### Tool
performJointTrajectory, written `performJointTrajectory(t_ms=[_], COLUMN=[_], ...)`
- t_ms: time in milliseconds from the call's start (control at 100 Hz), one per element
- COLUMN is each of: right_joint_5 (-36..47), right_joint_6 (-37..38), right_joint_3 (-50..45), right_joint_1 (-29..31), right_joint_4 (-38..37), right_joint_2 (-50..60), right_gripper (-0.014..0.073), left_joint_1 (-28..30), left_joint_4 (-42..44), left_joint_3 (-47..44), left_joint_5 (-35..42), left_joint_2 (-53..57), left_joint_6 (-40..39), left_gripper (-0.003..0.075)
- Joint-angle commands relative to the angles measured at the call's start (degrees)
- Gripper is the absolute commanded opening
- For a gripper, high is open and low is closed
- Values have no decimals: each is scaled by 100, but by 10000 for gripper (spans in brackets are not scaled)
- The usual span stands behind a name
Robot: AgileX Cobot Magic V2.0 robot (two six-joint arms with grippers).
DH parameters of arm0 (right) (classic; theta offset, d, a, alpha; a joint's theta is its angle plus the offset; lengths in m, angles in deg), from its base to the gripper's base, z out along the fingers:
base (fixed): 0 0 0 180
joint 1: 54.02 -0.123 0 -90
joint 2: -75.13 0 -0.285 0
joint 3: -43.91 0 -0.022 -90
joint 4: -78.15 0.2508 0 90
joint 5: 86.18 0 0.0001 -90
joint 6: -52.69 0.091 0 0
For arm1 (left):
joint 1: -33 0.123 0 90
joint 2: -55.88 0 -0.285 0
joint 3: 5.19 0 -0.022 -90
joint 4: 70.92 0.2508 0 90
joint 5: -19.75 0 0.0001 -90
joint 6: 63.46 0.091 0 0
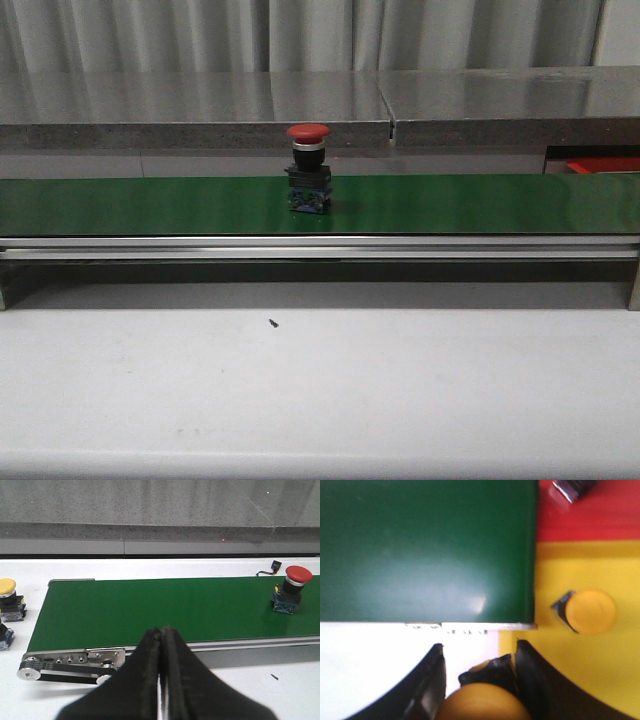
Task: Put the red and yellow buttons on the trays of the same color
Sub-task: 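Grasp the yellow button at the conveyor end with the right gripper, then lower the yellow button into the yellow tray and open the right gripper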
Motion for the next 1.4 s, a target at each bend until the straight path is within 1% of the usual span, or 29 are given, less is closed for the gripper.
performJointTrajectory(t_ms=[0,150,280,490,690,740,780,830,880,900,920,980,1020,1120,1250,1310,1390], right_joint_5=[447,1146,1846,2089,2024,2019,2007,2002,1991,1991,1991,1985,1985,2027,2053,2011,1867], right_joint_6=[16,16,16,16,16,16,16,16,16,16,16,16,16,16,9,-34,-343], right_joint_3=[-330,-1083,-1383,-1390,-1390,-1390,-1390,-1390,-1390,-1390,-1390,-1390,-1384,-1379,-1379,-1354,-1267], right_joint_1=[330,783,1011,1056,1056,1056,1056,1056,1056,1056,1056,1056,1056,1056,1056,968,718], right_joint_4=[37,94,359,385,529,529,524,524,524,524,524,524,531,560,597,615,683], right_joint_2=[264,251,212,-209,-563,-564,-550,-550,-550,-550,-544,-532,-504,-351,129,420,758], right_gripper=[97,97,97,97,103,128,174,252,361,389,442,524,558,561,560,560,560], left_joint_1=[-28,-28,-28,-28,-28,-28,-28,-28,-28,-28,-28,-28,-28,-28,-28,-28,-28], left_joint_4=[-144,-144,-144,-144,-144,-144,-144,-144,-144,-144,-144,-144,-144,-144,-144,-144,-144], left_joint_3=[139,139,139,139,139,139,139,139,139,139,139,139,139,139,139,139,139], left_joint_5=[351,351,351,351,351,351,351,351,351,351,351,351,351,351,351,351,351], left_joint_2=[0,0,0,0,0,0,0,0,0,0,0,0,0,0,0,0,0], left_joint_6=[-7,-7,-7,-7,-7,-7,-7,-7,-7,-7,-7,-7,-7,-7,-7,-7,-7], left_gripper=[-19,-19,-19,-19,-19,-19,-19,-19,-19,-19,-19,-19,-19,-19,-19,-19,-19])
